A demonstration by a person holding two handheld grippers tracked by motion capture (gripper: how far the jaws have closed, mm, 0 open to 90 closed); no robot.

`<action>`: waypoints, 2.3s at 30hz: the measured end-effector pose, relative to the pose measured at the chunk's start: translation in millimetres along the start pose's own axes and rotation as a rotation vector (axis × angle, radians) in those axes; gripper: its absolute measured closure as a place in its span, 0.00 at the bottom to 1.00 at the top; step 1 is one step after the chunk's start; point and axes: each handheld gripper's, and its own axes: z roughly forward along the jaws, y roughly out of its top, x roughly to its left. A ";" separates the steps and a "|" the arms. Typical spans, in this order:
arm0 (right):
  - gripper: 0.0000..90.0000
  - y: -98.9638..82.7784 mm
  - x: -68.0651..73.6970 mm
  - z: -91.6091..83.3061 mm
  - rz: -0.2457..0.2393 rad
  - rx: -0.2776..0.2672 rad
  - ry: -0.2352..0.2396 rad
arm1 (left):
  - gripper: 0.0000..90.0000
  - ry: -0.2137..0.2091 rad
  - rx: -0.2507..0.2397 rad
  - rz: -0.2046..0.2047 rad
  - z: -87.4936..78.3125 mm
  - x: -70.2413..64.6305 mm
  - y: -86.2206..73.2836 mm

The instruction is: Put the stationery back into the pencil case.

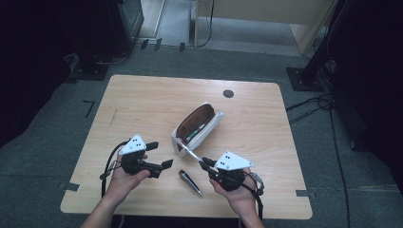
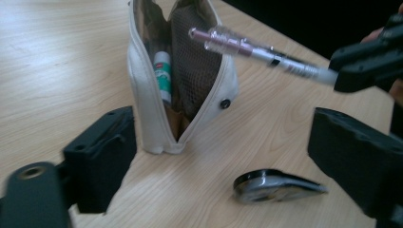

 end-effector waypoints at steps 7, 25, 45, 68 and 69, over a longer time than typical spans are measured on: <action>0.91 0.7 5.9 5.1 -0.003 -0.010 0.020 | 0.18 -0.061 -0.042 -0.064 2.0 0.8 4.6; 0.91 -0.8 20.3 14.9 -0.013 -0.053 0.042 | 0.24 -0.119 -0.075 -0.164 5.9 1.3 10.7; 0.91 -5.6 27.3 22.8 -0.006 -0.069 0.039 | 0.45 -0.100 -0.098 -0.180 4.2 0.3 12.5; 0.91 -7.2 31.4 28.4 -0.019 -0.069 0.040 | 0.67 -0.165 -0.124 -0.217 2.1 1.8 12.6; 0.91 -7.2 31.2 28.8 -0.023 -0.070 0.042 | 0.70 -0.175 -0.132 -0.223 1.7 2.4 12.6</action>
